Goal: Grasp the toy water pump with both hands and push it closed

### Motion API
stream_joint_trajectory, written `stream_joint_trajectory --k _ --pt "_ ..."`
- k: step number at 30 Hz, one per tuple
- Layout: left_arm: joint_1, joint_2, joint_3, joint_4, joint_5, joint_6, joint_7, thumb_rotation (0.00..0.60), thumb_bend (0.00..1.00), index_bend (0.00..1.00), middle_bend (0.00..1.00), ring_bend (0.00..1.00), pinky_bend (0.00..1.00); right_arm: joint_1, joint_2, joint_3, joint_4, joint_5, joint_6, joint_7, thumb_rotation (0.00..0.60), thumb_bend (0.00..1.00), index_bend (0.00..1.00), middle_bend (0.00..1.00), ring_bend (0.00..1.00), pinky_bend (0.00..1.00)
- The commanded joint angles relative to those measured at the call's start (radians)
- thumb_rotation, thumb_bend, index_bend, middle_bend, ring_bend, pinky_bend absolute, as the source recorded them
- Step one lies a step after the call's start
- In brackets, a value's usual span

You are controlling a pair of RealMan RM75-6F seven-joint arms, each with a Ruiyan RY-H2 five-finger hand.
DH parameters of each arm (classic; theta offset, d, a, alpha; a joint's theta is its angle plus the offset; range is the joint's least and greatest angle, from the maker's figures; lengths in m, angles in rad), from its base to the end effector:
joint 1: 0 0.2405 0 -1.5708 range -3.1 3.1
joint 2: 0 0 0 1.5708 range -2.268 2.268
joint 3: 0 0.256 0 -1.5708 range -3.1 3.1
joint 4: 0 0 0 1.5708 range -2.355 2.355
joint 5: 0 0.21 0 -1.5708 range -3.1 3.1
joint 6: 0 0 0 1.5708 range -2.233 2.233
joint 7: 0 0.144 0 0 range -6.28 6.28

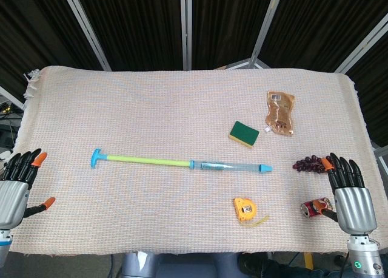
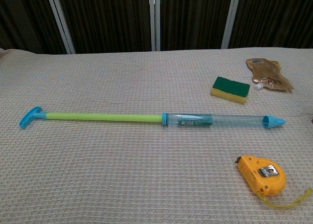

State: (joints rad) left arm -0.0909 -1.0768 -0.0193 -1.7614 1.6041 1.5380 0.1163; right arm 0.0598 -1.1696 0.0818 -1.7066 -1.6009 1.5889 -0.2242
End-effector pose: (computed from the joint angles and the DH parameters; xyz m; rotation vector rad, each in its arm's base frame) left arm -0.2690 0.1730 0.1580 -1.4675 -0.8291 -0.9776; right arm -0.2710 -0.1767 0.1507 1.3900 -0.7164 0.9635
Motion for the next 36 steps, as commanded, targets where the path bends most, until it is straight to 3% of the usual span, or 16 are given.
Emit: stream_joint_trajectory --k 1,8,9,11,12,13,15,16,18,21,27,36 --pt "-0.001 -0.001 0.000 0.002 -0.002 -0.004 0.002 0.600 0.00 0.00 0.00 0.00 0.00 0.000 0.000 -0.001 0.001 -0.001 -0.001 0.000 0.600 0.00 0.00 0.00 0.00 0.00" --pt "-0.006 -0.005 -0.003 0.000 -0.009 -0.012 0.009 0.600 0.00 0.00 0.00 0.00 0.00 0.013 -0.008 -0.005 0.005 0.003 -0.030 -0.004 0.600 0.00 0.00 0.00 0.00 0.00" --pt "-0.007 -0.005 -0.004 -0.002 -0.010 -0.014 0.010 0.600 0.00 0.00 0.00 0.00 0.00 0.021 -0.010 -0.005 0.006 0.006 -0.044 -0.008 0.600 0.00 0.00 0.04 0.02 0.00" --pt "-0.015 -0.010 -0.009 0.003 -0.020 -0.027 0.018 0.600 0.00 0.00 0.00 0.00 0.00 0.069 -0.019 0.006 0.012 0.012 -0.119 -0.023 0.600 0.00 0.00 0.23 0.21 0.03" --pt "-0.017 -0.013 -0.010 0.004 -0.025 -0.033 0.018 0.600 0.00 0.00 0.00 0.00 0.00 0.086 -0.022 0.012 0.016 0.019 -0.143 -0.028 0.600 0.00 0.00 0.41 0.41 0.16" --pt "-0.020 -0.016 -0.011 0.005 -0.031 -0.041 0.018 0.600 0.00 0.00 0.00 0.00 0.00 0.110 -0.027 0.022 0.021 0.027 -0.177 -0.034 0.600 0.00 0.00 0.52 0.55 0.29" --pt "-0.027 -0.021 -0.013 0.010 -0.044 -0.058 0.020 0.600 0.00 0.00 0.00 0.00 0.00 0.164 -0.044 0.044 0.029 0.048 -0.249 -0.030 0.600 0.00 0.00 0.76 0.84 0.76" --pt "-0.033 -0.027 -0.016 0.016 -0.057 -0.073 0.029 0.600 0.00 0.00 0.00 0.00 0.00 0.216 -0.070 0.067 0.031 0.076 -0.323 -0.007 0.600 0.00 0.00 0.84 0.92 0.90" --pt "-0.040 -0.036 -0.021 0.020 -0.073 -0.087 0.037 0.600 0.00 0.00 0.00 0.00 0.00 0.271 -0.091 0.094 0.042 0.134 -0.411 0.002 0.600 0.00 0.00 0.93 0.99 0.99" --pt "-0.051 -0.046 -0.029 0.027 -0.097 -0.108 0.052 0.600 0.00 0.00 0.00 0.00 0.00 0.334 -0.121 0.124 0.054 0.204 -0.502 -0.009 0.600 0.00 0.07 0.99 1.00 1.00" --pt "-0.069 -0.069 -0.037 0.049 -0.138 -0.145 0.080 0.600 0.00 0.00 0.00 0.00 0.00 0.443 -0.184 0.166 0.080 0.387 -0.642 -0.123 0.600 0.00 0.19 1.00 1.00 1.00" --pt "-0.079 -0.085 -0.042 0.070 -0.173 -0.167 0.093 0.600 0.00 0.00 0.00 0.00 0.00 0.538 -0.308 0.182 0.166 0.632 -0.663 -0.278 0.600 0.00 0.35 1.00 1.00 1.00"
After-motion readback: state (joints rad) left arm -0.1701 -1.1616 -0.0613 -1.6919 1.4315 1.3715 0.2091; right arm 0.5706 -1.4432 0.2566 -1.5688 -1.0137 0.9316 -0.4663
